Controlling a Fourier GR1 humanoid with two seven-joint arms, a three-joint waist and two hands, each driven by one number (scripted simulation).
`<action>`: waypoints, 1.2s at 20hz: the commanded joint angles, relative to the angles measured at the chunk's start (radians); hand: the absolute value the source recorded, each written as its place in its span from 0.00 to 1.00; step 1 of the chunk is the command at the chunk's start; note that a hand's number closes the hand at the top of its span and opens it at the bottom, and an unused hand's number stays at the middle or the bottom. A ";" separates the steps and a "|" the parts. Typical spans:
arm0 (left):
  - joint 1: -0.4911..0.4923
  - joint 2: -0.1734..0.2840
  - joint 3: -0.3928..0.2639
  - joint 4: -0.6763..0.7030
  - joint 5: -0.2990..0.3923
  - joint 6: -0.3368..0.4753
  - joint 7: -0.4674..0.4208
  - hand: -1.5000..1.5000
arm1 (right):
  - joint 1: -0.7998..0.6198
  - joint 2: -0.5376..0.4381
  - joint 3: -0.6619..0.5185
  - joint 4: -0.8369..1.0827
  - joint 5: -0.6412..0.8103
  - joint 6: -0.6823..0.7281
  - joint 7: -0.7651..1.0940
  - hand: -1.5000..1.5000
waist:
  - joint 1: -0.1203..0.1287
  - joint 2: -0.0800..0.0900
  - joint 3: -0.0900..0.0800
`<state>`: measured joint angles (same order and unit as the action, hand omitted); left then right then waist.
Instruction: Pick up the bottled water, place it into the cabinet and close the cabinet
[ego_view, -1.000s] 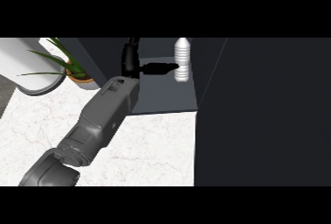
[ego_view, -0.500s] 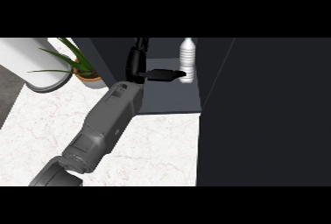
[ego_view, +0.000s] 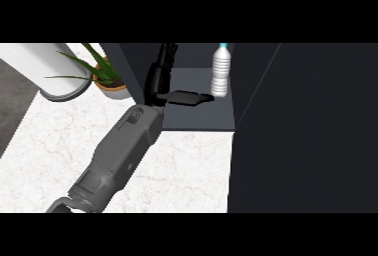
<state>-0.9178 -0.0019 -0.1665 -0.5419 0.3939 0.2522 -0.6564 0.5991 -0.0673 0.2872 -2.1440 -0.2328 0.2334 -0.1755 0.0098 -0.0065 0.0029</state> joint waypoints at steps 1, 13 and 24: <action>0.194 0.051 -0.007 -0.153 0.026 -0.051 0.018 0.00 | 0.031 0.001 0.018 -0.054 0.003 -0.021 0.028 0.00 | 0.030 -0.012 -0.003; 0.600 0.100 -0.193 -0.881 0.048 0.045 0.266 0.00 | 0.031 -0.002 0.049 -0.007 0.036 -0.006 -0.018 0.00 | 0.029 -0.008 -0.002; 1.069 0.253 -0.373 -1.504 -0.006 0.105 0.368 0.00 | 0.112 -0.152 0.133 -0.101 0.138 0.093 0.009 1.00 | 0.011 -0.005 -0.003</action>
<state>-0.0153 0.1919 -0.4977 -1.8709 0.4003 0.3560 -0.2777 0.6570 -0.1564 0.3801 -2.2119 -0.1228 0.2792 -0.1765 0.0248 -0.0108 0.0003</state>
